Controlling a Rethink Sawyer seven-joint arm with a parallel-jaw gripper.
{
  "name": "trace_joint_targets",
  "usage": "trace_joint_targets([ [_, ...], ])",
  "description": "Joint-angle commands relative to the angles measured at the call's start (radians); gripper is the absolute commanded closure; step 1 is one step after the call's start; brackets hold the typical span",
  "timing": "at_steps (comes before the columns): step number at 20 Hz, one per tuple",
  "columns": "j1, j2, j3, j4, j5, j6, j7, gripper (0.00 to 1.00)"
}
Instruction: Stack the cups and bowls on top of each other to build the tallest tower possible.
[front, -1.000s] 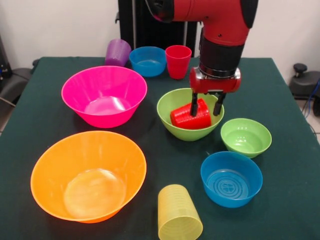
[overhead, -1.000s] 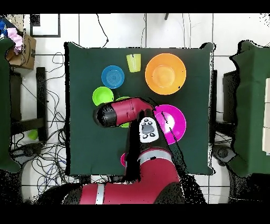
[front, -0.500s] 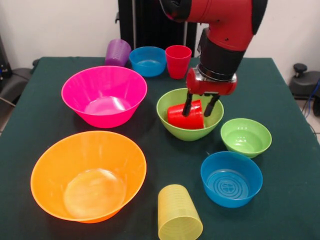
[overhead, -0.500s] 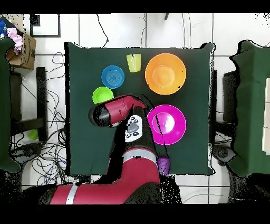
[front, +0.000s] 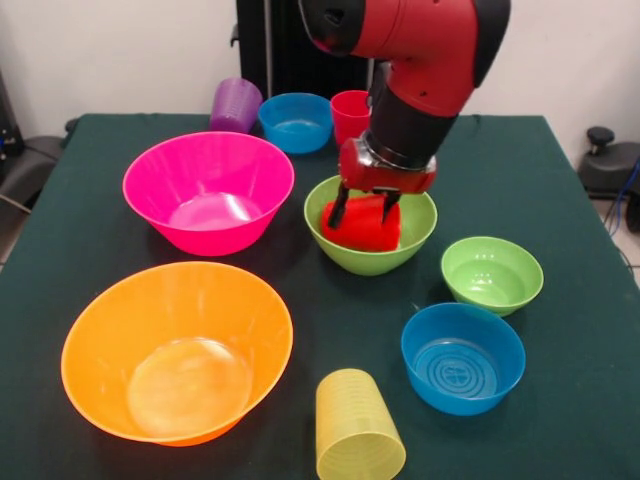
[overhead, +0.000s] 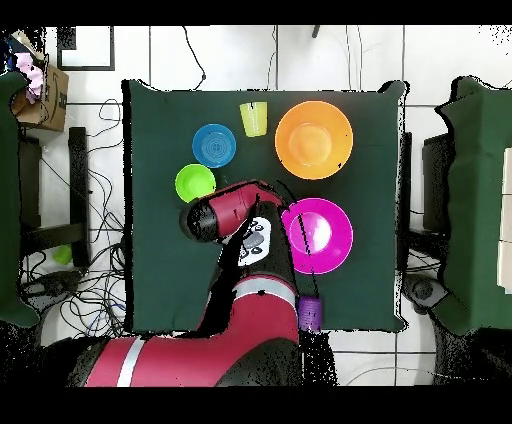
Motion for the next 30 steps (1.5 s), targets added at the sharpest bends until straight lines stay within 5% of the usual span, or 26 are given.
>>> trace_joint_targets([
  [1,0.011,0.076,0.021,-0.038,-0.068,0.131,-0.062,0.0],
  [16,-0.058,0.046,0.121,0.054,0.02,0.036,-0.025,0.0],
  [17,-0.073,0.039,0.138,0.073,0.034,0.02,-0.011,1.0],
  [30,-0.107,0.023,0.17,0.117,0.046,-0.014,0.009,1.0],
])
